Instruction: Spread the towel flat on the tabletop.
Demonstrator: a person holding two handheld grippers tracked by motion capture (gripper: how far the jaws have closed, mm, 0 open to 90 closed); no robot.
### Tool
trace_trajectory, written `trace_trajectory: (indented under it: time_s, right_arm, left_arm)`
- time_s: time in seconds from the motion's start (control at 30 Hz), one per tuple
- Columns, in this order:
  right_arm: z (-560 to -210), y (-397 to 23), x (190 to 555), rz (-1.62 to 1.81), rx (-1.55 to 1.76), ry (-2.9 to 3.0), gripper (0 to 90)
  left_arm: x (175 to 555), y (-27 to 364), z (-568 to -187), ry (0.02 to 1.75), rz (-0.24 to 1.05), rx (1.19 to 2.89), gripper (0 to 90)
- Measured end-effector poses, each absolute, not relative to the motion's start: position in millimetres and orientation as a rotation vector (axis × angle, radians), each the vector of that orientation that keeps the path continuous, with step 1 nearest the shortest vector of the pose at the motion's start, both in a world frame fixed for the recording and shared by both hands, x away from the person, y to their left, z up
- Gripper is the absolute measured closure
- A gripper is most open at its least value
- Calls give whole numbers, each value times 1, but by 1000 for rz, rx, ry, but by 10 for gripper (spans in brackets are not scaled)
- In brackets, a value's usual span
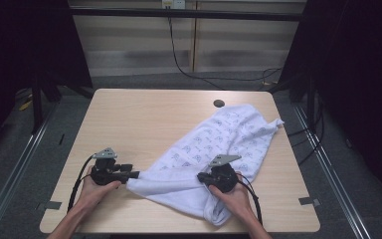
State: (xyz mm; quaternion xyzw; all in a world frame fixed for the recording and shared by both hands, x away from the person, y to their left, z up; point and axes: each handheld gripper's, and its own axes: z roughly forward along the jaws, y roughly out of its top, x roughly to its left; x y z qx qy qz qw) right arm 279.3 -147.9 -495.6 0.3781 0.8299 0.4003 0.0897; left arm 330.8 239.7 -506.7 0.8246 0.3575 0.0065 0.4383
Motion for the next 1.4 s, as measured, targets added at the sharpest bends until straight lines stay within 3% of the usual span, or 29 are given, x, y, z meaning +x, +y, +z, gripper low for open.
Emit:
trace_trajectory:
  time_s: [0.17,0.23,0.27,0.33,0.67,1.0,1.13,1.27,1.37,1.4]
  right_arm:
    - [-488,-159,272,1224,1143,2430,874]
    - [-482,-168,268,1250,1151,2393,875]
    - [-476,-177,264,1281,1165,2357,876]
    - [-470,-188,260,1303,1181,2317,876]
    - [-423,-233,243,1420,1190,2133,878]
    - [-327,-254,244,1549,1039,1916,882]
    - [-301,-262,235,1636,956,1842,882]
    - [-310,-259,218,1654,929,1883,882]
    - [-359,-254,192,1657,991,2001,882]
    - [-359,-254,192,1657,991,2001,882]
  left_arm:
    - [322,234,-506,836,18,2082,534]
    - [318,231,-506,810,42,2111,673]
    - [318,230,-506,796,29,2118,814]
    - [315,233,-501,800,47,2082,868]
    - [309,260,-440,763,121,1833,876]
    - [311,262,-360,665,234,1699,877]
    - [306,263,-344,636,257,1666,877]
    - [289,267,-355,610,249,1709,876]
    - [275,274,-389,653,188,1752,875]
    - [270,276,-401,667,171,1765,875]
